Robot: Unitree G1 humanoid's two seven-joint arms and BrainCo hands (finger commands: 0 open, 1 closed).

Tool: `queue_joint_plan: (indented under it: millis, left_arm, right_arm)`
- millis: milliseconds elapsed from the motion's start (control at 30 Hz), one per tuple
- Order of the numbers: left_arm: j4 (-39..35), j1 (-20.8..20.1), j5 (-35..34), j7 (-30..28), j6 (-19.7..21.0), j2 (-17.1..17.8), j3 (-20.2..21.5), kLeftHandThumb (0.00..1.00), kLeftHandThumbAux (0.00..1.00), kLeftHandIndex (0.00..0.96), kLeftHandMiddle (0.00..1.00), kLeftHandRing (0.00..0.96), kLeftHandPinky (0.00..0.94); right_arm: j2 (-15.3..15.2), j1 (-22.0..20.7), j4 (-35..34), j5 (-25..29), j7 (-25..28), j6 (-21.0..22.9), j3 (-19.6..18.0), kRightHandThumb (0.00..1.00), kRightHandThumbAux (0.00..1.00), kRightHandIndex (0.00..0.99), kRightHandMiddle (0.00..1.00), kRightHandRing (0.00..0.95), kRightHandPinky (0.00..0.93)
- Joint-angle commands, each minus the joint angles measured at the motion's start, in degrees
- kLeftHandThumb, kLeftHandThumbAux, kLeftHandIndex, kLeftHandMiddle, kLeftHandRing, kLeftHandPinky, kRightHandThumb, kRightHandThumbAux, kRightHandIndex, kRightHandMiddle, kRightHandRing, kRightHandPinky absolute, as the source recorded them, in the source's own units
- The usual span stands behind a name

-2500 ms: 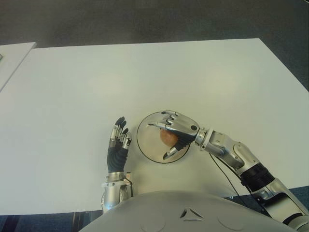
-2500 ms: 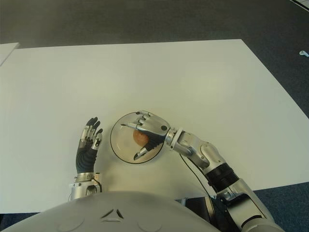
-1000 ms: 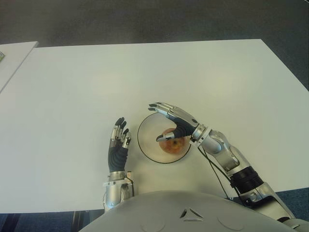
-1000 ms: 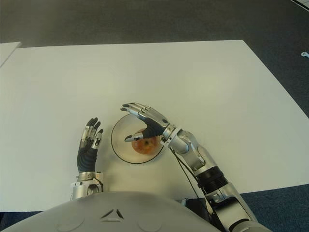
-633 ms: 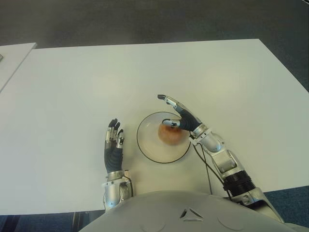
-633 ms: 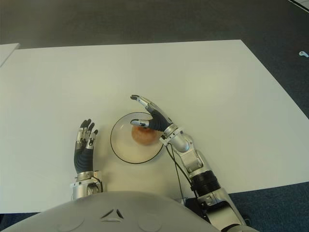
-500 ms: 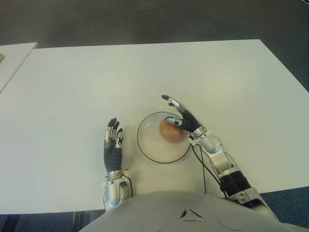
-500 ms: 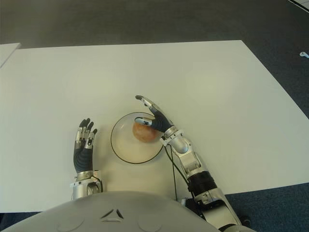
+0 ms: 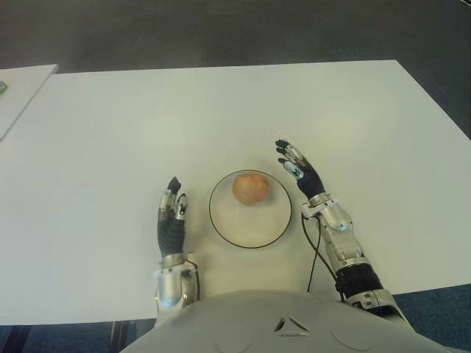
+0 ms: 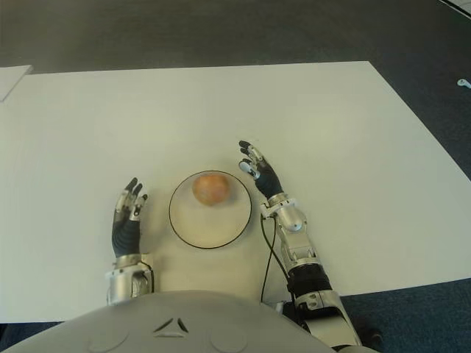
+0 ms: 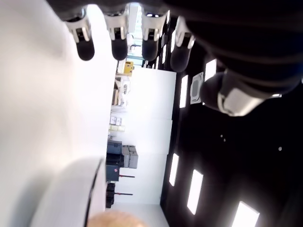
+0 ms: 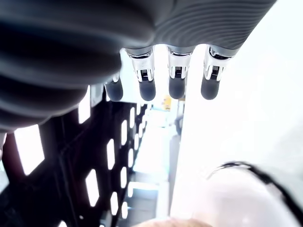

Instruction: Put the apples into the plate.

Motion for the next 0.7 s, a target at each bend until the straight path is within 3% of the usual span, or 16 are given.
queue_joint_plan:
  millis: [33, 200, 700]
  left_arm:
    - [2.07, -1.95, 1.46, 1.09, 1.16, -2.15, 1.06, 0.164, 0.440, 0.193, 0.061, 0.011, 0.024]
    - [3.57, -1.82, 6.32, 3.64, 0.53, -2.33, 1.19, 0.147, 0.455, 0.155, 0.053, 0.008, 0.024]
    - [4.54, -1.10, 7.50, 3.41, 1.34, -0.43, 3.15, 0.157, 0.498, 0.071, 0.016, 0.000, 0.001]
  right_arm:
    - [0.85, -0.34, 2.30, 2.19, 1.38, -0.13, -1.85, 0.076, 0.337, 0.000, 0.000, 0.000, 0.000]
    - [1.50, -0.60, 4.09, 2.42, 1.77, -1.11, -3.05, 0.084, 0.356, 0.000, 0.000, 0.000, 0.000]
    - [4.02, 2.47, 4.97, 1.61, 1.09, -3.53, -3.91, 0.050, 0.362, 0.014, 0.009, 0.000, 0.000]
